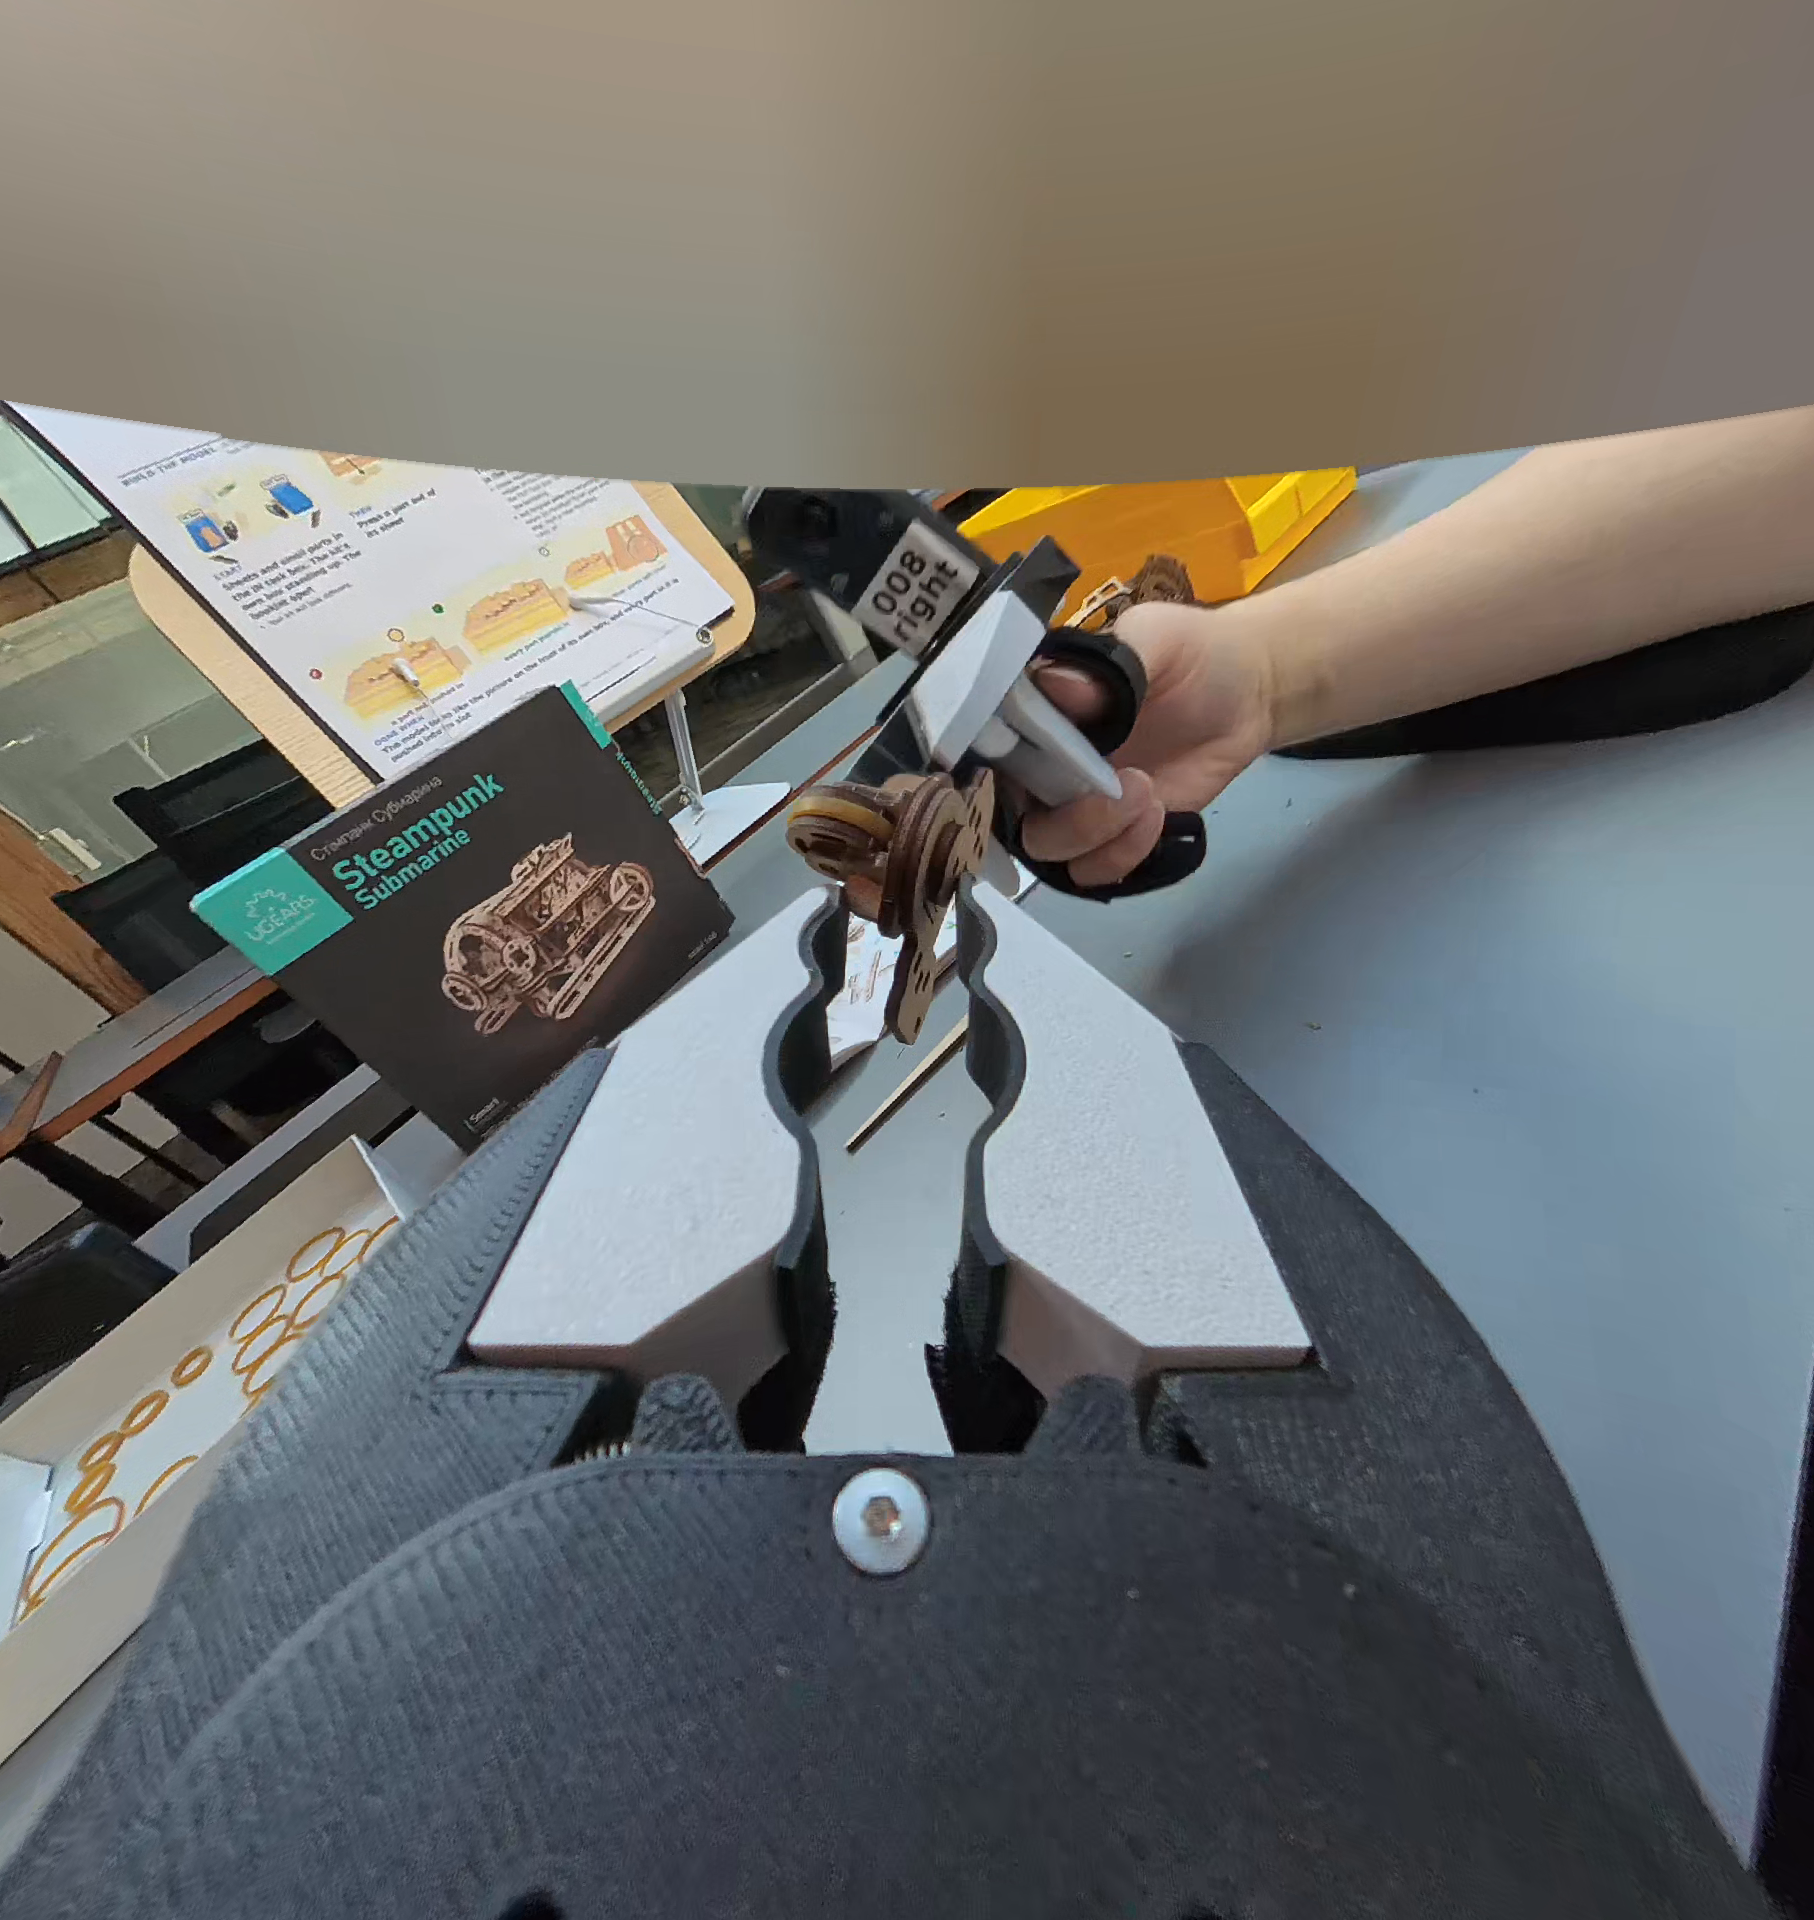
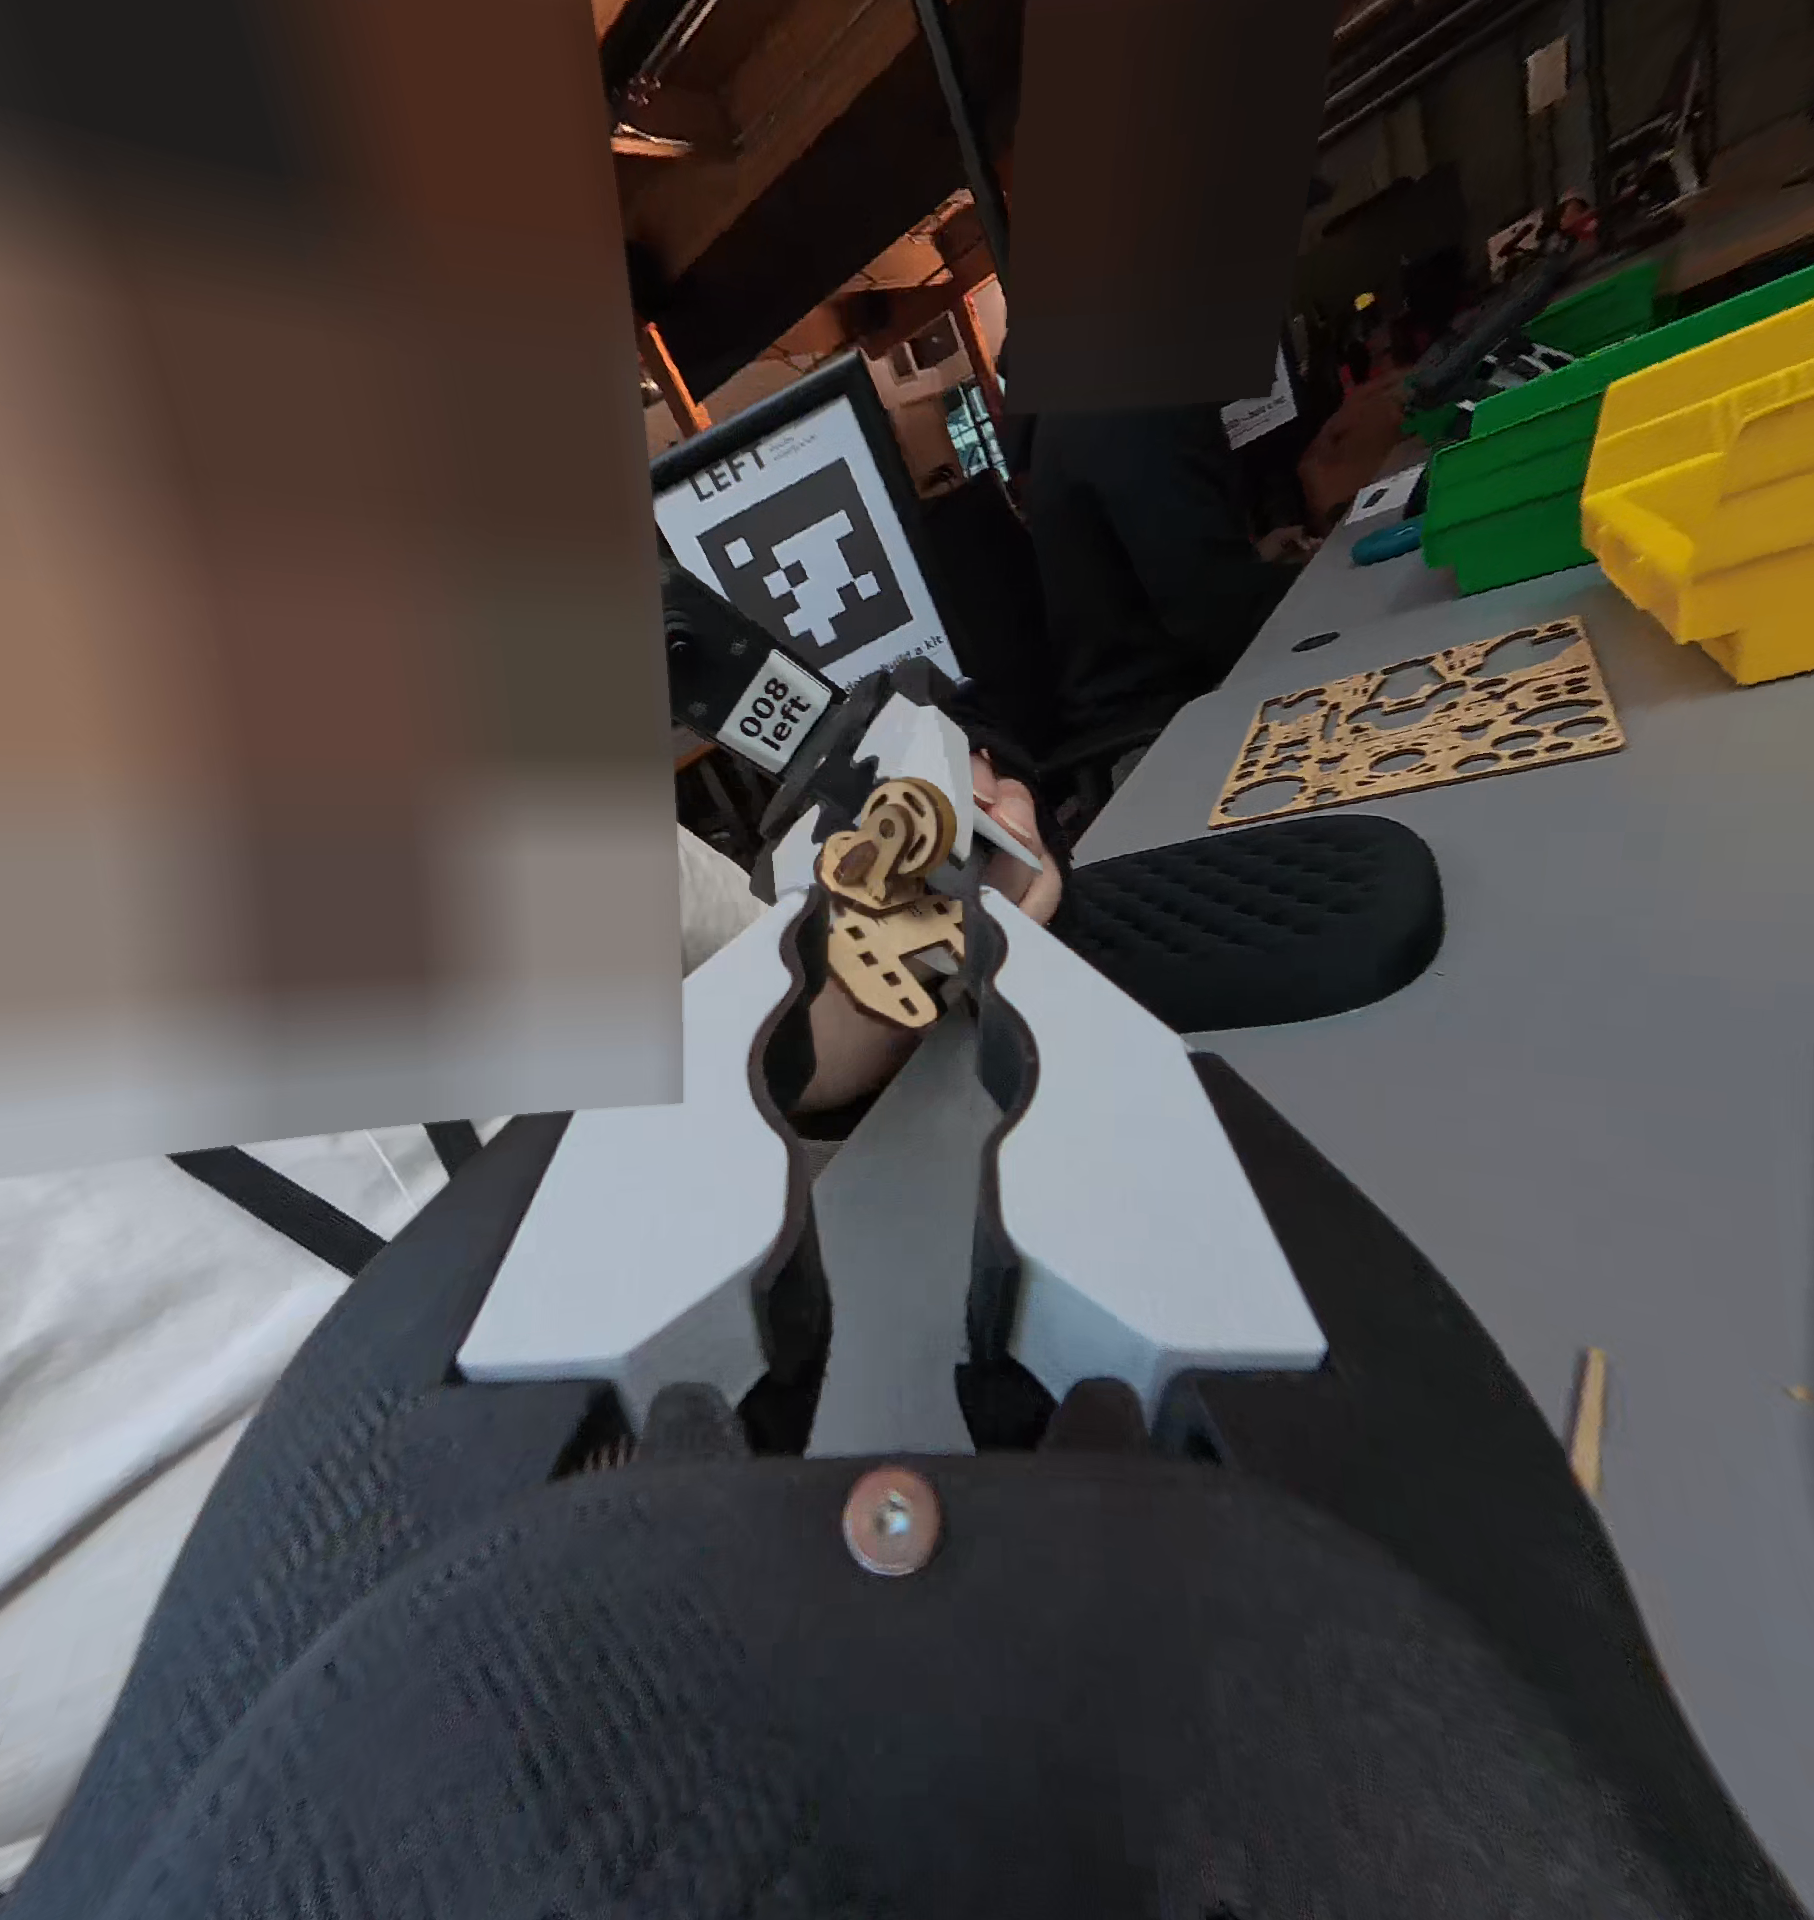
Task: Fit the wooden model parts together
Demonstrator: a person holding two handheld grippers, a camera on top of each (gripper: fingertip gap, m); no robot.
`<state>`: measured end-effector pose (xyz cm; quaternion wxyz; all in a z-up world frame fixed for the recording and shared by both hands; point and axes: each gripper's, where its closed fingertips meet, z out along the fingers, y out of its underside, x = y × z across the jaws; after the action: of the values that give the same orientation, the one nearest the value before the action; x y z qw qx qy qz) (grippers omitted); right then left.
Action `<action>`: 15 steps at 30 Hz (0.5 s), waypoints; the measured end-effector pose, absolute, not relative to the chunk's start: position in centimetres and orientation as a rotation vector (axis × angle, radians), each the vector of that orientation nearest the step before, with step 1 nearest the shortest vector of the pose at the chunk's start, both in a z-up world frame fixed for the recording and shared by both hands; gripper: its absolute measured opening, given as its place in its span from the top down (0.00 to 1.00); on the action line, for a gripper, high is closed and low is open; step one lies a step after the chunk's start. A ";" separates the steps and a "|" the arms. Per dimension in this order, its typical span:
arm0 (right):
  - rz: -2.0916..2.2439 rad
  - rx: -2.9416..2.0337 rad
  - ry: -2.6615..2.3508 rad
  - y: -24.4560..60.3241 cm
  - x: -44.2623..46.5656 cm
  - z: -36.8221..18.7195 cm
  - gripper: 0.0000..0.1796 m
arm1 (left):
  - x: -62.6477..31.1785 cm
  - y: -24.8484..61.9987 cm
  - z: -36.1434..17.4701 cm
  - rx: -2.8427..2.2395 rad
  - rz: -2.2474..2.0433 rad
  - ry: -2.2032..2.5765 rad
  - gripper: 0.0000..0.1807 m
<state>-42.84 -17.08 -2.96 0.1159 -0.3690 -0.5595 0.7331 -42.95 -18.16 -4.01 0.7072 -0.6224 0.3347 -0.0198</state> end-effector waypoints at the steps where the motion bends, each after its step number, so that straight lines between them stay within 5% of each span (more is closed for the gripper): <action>1: 2.035 -1.045 -1.663 -16.8 -42.8 -3.0 0.86 | -43.4 -17.9 -4.5 -1.418 0.001 0.752 0.90; 7: 1.406 -0.819 -1.781 -17.1 -42.6 -3.0 0.88 | -44.3 -17.0 -6.0 -1.514 0.117 0.775 0.90; 15: 1.112 -0.767 -1.886 -17.6 -43.4 -5.9 0.90 | -44.2 -16.4 -7.5 -1.580 0.192 0.812 0.90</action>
<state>-43.38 -17.56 -5.94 0.3992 -0.3031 -0.7454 0.4394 -44.19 -16.40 -7.47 0.6266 -0.6891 0.3542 0.0839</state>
